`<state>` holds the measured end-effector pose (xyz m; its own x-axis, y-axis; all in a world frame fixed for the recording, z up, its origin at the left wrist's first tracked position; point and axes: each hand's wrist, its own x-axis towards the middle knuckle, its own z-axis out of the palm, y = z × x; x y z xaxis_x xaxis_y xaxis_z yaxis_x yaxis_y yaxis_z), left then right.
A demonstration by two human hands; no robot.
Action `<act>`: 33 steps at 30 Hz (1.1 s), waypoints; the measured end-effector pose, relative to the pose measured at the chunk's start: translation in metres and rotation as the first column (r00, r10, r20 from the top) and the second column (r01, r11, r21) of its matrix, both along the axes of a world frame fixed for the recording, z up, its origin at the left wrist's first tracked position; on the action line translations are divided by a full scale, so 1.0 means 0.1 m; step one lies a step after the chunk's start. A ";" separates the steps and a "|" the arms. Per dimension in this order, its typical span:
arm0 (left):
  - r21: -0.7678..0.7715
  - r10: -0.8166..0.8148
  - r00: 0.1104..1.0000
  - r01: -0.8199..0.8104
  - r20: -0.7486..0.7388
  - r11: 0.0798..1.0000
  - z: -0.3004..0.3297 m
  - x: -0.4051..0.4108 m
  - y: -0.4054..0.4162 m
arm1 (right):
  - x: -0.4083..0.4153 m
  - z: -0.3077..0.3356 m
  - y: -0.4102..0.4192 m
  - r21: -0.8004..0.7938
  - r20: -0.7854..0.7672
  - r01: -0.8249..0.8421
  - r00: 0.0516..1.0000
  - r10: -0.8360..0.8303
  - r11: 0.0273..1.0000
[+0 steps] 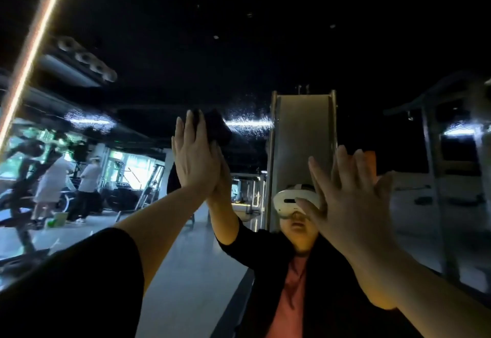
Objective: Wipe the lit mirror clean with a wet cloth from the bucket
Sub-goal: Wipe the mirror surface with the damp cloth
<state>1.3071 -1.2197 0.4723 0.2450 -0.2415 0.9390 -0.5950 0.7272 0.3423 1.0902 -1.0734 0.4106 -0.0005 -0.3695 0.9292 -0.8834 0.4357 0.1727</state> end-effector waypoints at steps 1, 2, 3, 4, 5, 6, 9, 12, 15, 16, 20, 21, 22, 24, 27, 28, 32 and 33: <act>0.001 -0.007 0.999 0.007 -0.033 1.000 0.12 -0.07 0.01 | -0.01 0.00 -0.02 -0.004 -0.010 0.003 1.000 -0.003 1.000; -0.008 -0.032 0.998 0.032 -0.045 0.999 0.22 -0.16 0.07 | -0.02 0.00 -0.04 -0.011 -0.016 0.002 1.000 -0.002 1.000; -0.042 -0.062 0.998 0.062 -0.004 0.997 0.26 -0.31 0.15 | -0.02 0.00 -0.05 -0.012 -0.018 0.005 1.000 -0.005 1.000; -0.113 -0.072 0.993 0.083 0.095 0.990 0.24 -0.49 0.26 | -0.02 -0.01 -0.05 -0.010 -0.019 0.012 1.000 -0.013 1.000; -0.197 -0.051 0.970 0.099 0.236 0.975 0.16 -0.67 0.37 | -0.03 -0.01 -0.05 -0.008 -0.020 0.018 1.000 -0.018 1.000; -0.267 0.002 0.929 0.104 0.370 0.958 0.05 -0.80 0.42 | -0.03 -0.01 -0.04 -0.009 -0.023 0.020 1.000 -0.020 1.000; -0.352 0.181 0.866 -0.006 0.466 0.936 -0.05 -0.65 0.26 | -0.03 0.00 -0.01 0.012 -0.026 0.007 1.000 -0.007 1.000; -0.161 0.192 0.953 -0.156 0.234 0.974 0.27 -0.20 0.02 | -0.05 0.00 0.00 0.009 -0.032 0.007 0.999 -0.006 1.000; -0.076 0.124 0.979 -0.113 0.161 0.991 0.39 -0.31 0.19 | -0.05 0.00 -0.01 0.006 -0.049 0.028 0.998 -0.027 1.000; -0.152 0.135 0.962 -0.100 0.238 0.983 0.34 -0.47 0.29 | -0.05 0.00 -0.01 0.005 -0.052 0.029 0.998 -0.029 1.000; -0.427 0.270 0.768 0.004 0.580 0.904 0.07 -0.74 0.40 | -0.03 0.01 0.02 0.018 -0.051 0.031 0.998 -0.030 0.999; -0.402 0.277 0.795 -0.046 0.540 0.915 0.15 -0.66 0.36 | -0.02 0.02 0.05 0.020 -0.051 0.015 0.999 -0.014 1.000; -0.333 0.251 0.852 -0.097 0.460 0.938 0.25 -0.57 0.32 | -0.03 0.03 0.10 0.011 -0.050 -0.006 0.999 0.007 1.000; -0.173 0.137 0.948 -0.089 0.289 0.981 0.43 -0.39 0.29 | -0.10 0.02 0.26 -0.037 -0.030 -0.021 0.999 0.020 0.999; -0.186 0.180 0.935 -0.127 0.305 0.974 0.47 -0.48 0.31 | -0.37 -0.14 0.56 -0.103 0.136 0.004 0.991 0.010 0.995; -0.215 0.185 0.922 -0.115 0.341 0.970 0.42 -0.59 0.35 | -0.44 -0.19 0.63 -0.078 0.199 0.022 0.980 -0.006 0.997; -0.369 0.209 0.809 0.010 0.550 0.930 -0.12 -1.06 0.58 | -0.57 -0.29 0.61 0.083 0.265 0.055 0.961 -0.076 0.995; -0.395 0.231 0.754 0.041 0.615 0.918 -0.29 -1.08 0.61 | -0.56 -0.31 0.60 0.067 0.258 0.037 0.965 -0.053 0.997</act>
